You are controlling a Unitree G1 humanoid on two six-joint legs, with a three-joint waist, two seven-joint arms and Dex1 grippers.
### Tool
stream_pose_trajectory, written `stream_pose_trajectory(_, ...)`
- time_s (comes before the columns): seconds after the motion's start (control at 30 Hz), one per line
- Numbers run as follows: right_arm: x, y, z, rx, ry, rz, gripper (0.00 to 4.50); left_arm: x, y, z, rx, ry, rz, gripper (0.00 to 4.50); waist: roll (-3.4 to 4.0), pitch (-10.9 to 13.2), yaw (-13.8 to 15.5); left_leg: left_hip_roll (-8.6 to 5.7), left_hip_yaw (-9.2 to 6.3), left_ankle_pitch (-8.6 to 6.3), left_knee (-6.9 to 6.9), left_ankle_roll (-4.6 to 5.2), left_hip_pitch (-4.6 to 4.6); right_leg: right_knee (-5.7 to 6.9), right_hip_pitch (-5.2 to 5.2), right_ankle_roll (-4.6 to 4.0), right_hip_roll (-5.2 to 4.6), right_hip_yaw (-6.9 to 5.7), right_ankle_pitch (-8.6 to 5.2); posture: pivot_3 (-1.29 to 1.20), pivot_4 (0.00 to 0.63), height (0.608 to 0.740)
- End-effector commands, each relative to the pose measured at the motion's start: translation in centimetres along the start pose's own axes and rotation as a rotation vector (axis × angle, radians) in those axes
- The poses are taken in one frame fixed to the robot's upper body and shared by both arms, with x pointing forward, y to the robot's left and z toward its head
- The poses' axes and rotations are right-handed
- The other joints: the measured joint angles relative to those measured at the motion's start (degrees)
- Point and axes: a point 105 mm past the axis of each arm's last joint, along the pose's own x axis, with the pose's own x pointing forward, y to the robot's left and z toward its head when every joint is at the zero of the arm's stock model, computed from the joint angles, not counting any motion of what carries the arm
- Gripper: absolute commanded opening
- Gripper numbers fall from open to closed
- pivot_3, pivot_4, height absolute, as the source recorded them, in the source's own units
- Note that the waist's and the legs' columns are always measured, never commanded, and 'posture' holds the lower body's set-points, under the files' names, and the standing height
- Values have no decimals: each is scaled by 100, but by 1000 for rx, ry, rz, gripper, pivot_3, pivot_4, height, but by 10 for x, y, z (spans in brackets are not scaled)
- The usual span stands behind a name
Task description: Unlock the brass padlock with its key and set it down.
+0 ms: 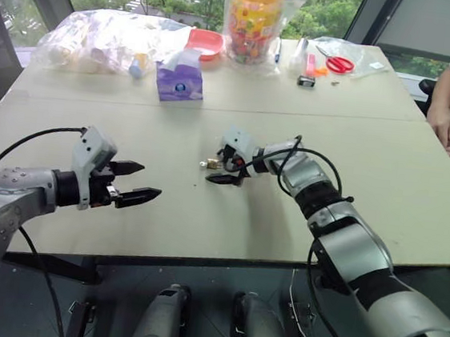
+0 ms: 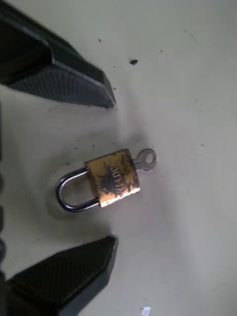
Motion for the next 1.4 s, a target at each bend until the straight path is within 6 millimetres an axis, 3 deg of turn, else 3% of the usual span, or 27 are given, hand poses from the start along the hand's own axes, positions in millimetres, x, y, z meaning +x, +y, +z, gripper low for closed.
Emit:
stream_pose_trajectory(0.03, 2, -3, 9, -38, -14, -20, 2190, -3, -2, 9, 29, -31, 7, 4264, 0, 0, 1, 1, 0, 1, 0, -2, 1, 3, 0, 0, 1, 1, 0, 0, 150, 740)
stream_pose_trajectory(0.13, 1, -3, 8, -70, -8, -14, 752, -1, 0, 9, 26, -32, 9, 4264, 0, 0, 4, 2, 0, 3, 0, -5, 6, 10, 0, -2, 3, 4, 0, 0, 150, 740)
stream_pose_trajectory(0.17, -1, -5, 10, -93, -10, -25, 709, 0, 2, 10, 19, -44, 11, 4264, 0, 0, 10, 2, 0, 3, 0, -6, 7, 11, 0, -6, 3, 5, -2, 0, 150, 740)
stream_pose_trajectory(0.27, -10, -11, 16, -169, -27, -54, 709, 1, 9, 16, -4, -84, 19, 4264, 0, 0, 44, 1, 0, 4, 2, -7, 8, 12, 1, -20, 3, 5, -10, 0, 150, 740)
stream_pose_trajectory(0.43, -40, -13, 53, -449, -127, -155, 709, 7, 22, 37, -98, -230, -12, 4264, 0, 0, 40, -3, 2, 5, 5, -7, 4, 10, 1, 0, 0, 7, 1, 0, 150, 740)
stream_pose_trajectory(0.5, -57, -5, 81, -590, -220, -215, 709, 12, 25, 48, -151, -301, -52, 4264, -1, 0, 25, -1, 4, 5, 2, -6, 4, 12, 0, 2, 1, 9, 2, 0, 150, 740)
stream_pose_trajectory(0.67, -82, 23, 116, -809, -343, -307, 709, 32, 29, 77, -226, -418, -180, 4264, -6, -1, 46, 5, 7, 6, 6, -7, 6, 52, -14, 3, 5, 9, 0, 0, 150, 740)
stream_pose_trajectory(0.8, -85, 25, 124, -820, -364, -357, 709, 40, 33, 87, -248, -441, -241, 4264, -8, -2, 43, 4, 7, 7, 28, -8, 6, 58, -6, 3, 6, 9, 0, 0, 150, 740)
stream_pose_trajectory(0.9, -86, 24, 125, -821, -361, -379, 711, 44, 31, 92, -254, -443, -296, 3478, -8, -2, 38, 4, 8, 7, 40, -7, 7, 57, -1, 2, 5, 10, 0, 0, 150, 740)
stream_pose_trajectory(1.0, -87, 25, 126, -820, -363, -388, 711, 49, 34, 96, -261, -459, -303, 2243, -8, -2, 45, 6, 8, 7, 41, -7, 7, 59, -1, 1, 5, 11, -1, 0, 150, 740)
stream_pose_trajectory(1.37, -87, 28, 126, -817, -359, -384, 711, 57, 31, 103, -273, -491, -351, 2243, -8, -1, 46, 6, 7, 7, 44, -6, 4, 60, -1, 1, 5, 11, 0, 0, 150, 740)
stream_pose_trajectory(1.4, -87, 29, 126, -817, -360, -384, 711, 57, 31, 104, -278, -496, -352, 1991, -8, -1, 47, 6, 7, 6, 44, -6, 5, 60, -1, 1, 4, 11, 0, 0, 150, 740)
